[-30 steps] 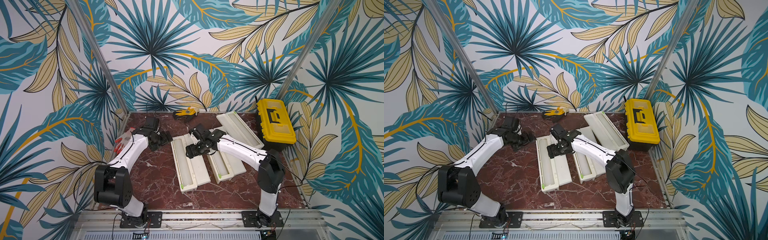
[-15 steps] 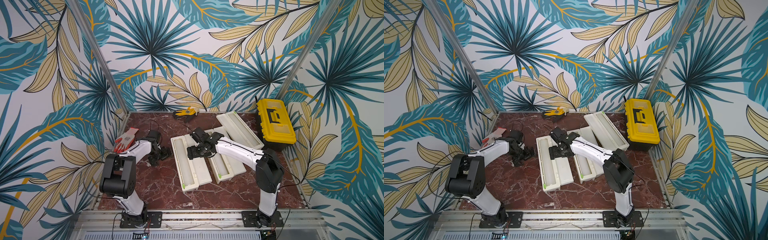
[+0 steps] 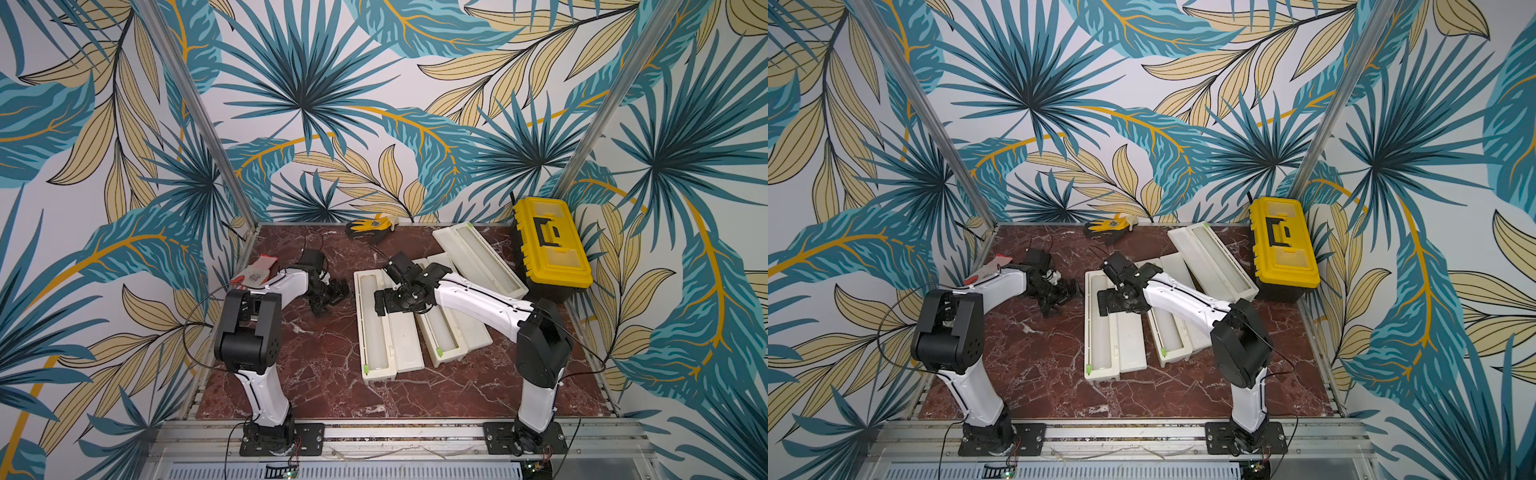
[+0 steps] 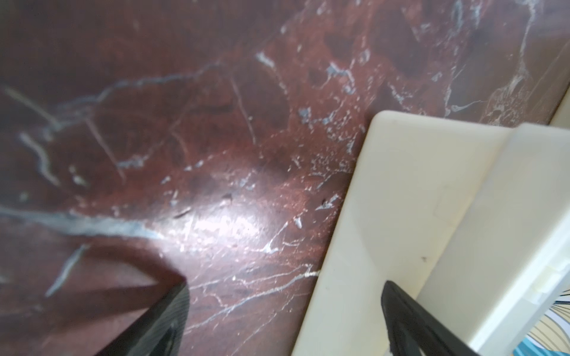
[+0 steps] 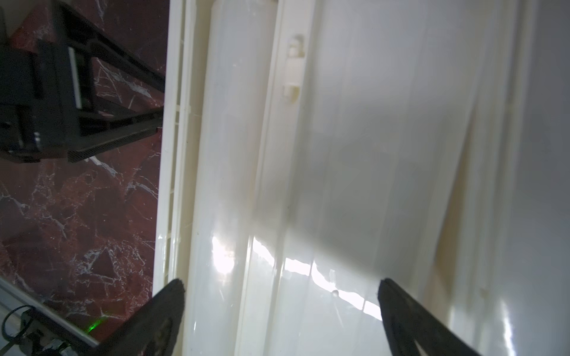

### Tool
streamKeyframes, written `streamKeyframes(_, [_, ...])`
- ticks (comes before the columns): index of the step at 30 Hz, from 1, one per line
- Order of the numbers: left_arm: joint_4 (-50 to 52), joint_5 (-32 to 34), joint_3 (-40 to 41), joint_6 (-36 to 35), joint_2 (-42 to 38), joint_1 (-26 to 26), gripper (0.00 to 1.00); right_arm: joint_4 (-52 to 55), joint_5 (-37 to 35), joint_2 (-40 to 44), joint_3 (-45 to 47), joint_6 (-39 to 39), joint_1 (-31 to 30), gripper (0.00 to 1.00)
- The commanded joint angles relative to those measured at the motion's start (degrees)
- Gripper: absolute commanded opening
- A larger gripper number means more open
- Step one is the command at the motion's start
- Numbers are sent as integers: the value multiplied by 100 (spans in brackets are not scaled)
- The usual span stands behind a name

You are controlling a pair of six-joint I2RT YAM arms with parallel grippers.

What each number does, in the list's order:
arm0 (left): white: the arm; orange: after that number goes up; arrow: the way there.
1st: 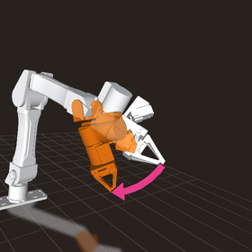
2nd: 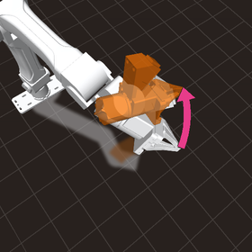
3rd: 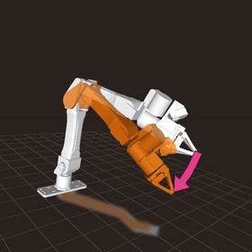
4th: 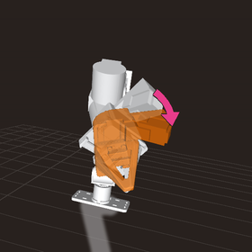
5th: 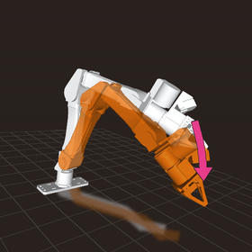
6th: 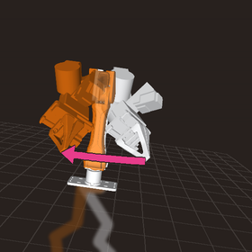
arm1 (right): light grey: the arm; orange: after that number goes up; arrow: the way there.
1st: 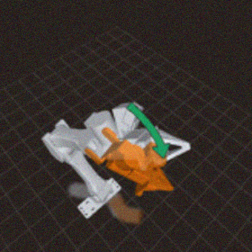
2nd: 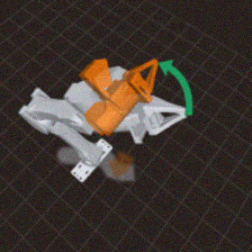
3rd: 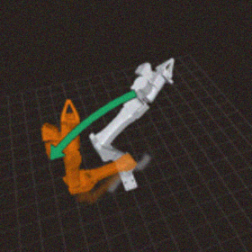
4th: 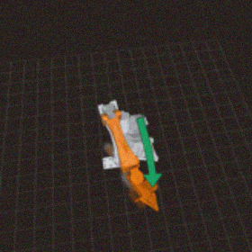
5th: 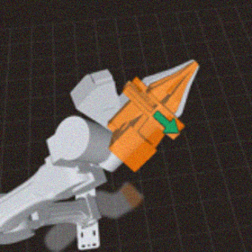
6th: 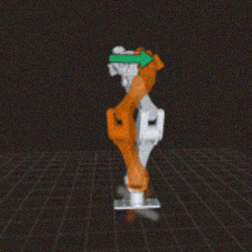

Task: Put plastic wrap rolls into dispensers
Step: Adjust the plastic wrap cutting box at the center of the board, then reset both arms

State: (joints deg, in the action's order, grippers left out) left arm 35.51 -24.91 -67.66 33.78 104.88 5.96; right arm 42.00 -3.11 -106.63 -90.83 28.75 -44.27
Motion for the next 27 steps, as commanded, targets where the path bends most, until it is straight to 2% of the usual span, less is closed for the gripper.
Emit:
streamKeyframes(1, [-124, 526, -110, -308, -435, -112, 100, -25, -1169, 778, 51, -643, 70, 99])
streamKeyframes(4, [-296, 1361, 41, -761, -1047, -174, 100, -358, -2139, 1394, 533, -1148, 256, 99])
streamKeyframes(8, [-1355, 2855, 761, -1327, -2150, -216, 100, -1418, -2940, 2375, 1768, -1702, 957, 99])
streamKeyframes(9, [-1661, 3344, 1009, -1358, -2423, -247, 100, -1812, -3032, 2653, 2265, -1851, 1223, 99])
streamKeyframes(13, [-3067, 4256, 2132, -2228, -3112, -437, 99, -3432, -3247, 3525, 4019, -2577, 2111, 99])
streamKeyframes(15, [-3776, 4625, 2713, -2717, -3234, -487, 99, -4033, -3097, 3733, 4719, -2558, 2621, 99])
streamKeyframes(18, [-4331, 4775, 3112, -2949, -3174, -582, 99, -4864, -2599, 3799, 5538, -2491, 3254, 99])
streamKeyframes(20, [-4936, 4671, 3391, -2909, -3111, -602, 100, -5978, -2504, 3746, 6150, -2766, 3430, 99])
streamKeyframes(22, [-5778, 4565, 3810, -2871, -3012, -613, 100, -7073, -2076, 3553, 6642, -2752, 3739, 99])
streamKeyframes(25, [-6960, 4495, 4329, -3022, -2828, -622, 99, -8029, -1522, 2980, 6689, -2974, 3966, 99])
streamKeyframes(27, [-7012, 3831, 4325, -2845, -2817, -798, 99, -8137, -1234, 2654, 6599, -2887, 4138, 99])
